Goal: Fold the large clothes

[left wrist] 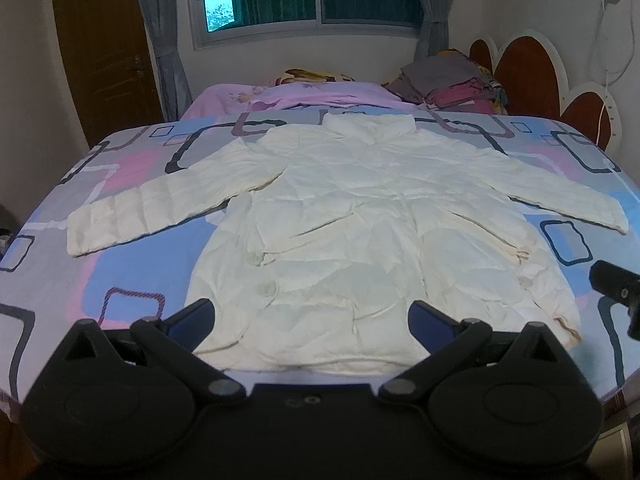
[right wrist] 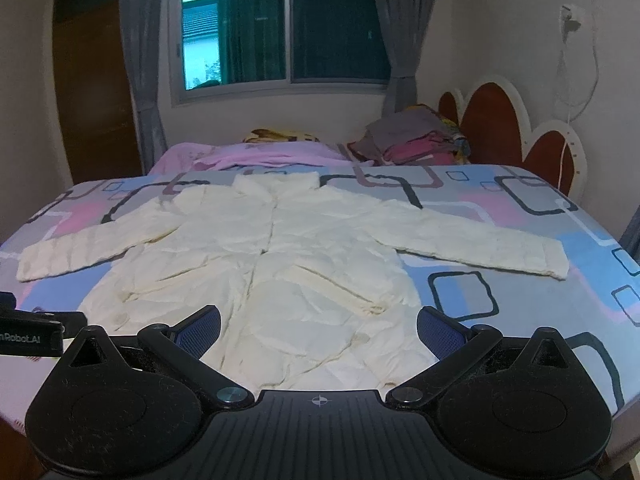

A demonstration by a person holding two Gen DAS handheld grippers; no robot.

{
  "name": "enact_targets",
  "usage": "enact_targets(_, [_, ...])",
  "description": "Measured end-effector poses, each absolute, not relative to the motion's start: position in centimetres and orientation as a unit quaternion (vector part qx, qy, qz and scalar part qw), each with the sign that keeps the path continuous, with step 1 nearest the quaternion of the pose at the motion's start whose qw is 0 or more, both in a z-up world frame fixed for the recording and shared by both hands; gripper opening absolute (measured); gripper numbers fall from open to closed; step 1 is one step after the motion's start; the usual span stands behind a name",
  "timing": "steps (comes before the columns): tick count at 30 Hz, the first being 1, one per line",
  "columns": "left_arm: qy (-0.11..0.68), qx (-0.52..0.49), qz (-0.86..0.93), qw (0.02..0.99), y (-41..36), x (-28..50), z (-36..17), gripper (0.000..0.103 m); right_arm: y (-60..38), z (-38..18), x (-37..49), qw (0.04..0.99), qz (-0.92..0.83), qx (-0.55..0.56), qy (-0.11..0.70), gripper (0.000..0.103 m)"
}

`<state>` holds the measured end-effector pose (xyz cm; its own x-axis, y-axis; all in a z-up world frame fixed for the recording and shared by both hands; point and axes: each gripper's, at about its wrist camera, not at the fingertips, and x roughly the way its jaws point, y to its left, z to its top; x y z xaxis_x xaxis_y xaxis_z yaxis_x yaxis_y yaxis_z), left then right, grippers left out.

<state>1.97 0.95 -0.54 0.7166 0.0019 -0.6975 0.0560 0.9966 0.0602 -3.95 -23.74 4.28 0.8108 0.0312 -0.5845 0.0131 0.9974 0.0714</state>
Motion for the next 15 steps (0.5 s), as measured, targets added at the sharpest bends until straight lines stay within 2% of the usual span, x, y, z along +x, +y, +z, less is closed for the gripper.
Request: enact_targets(15, [0.393, 0.037, -0.038, 0.918, 2.7, 11.5, -2.4, 0.103, -22.8, 2.7, 4.2, 0.945, -0.039, 0.044, 0.321, 0.103])
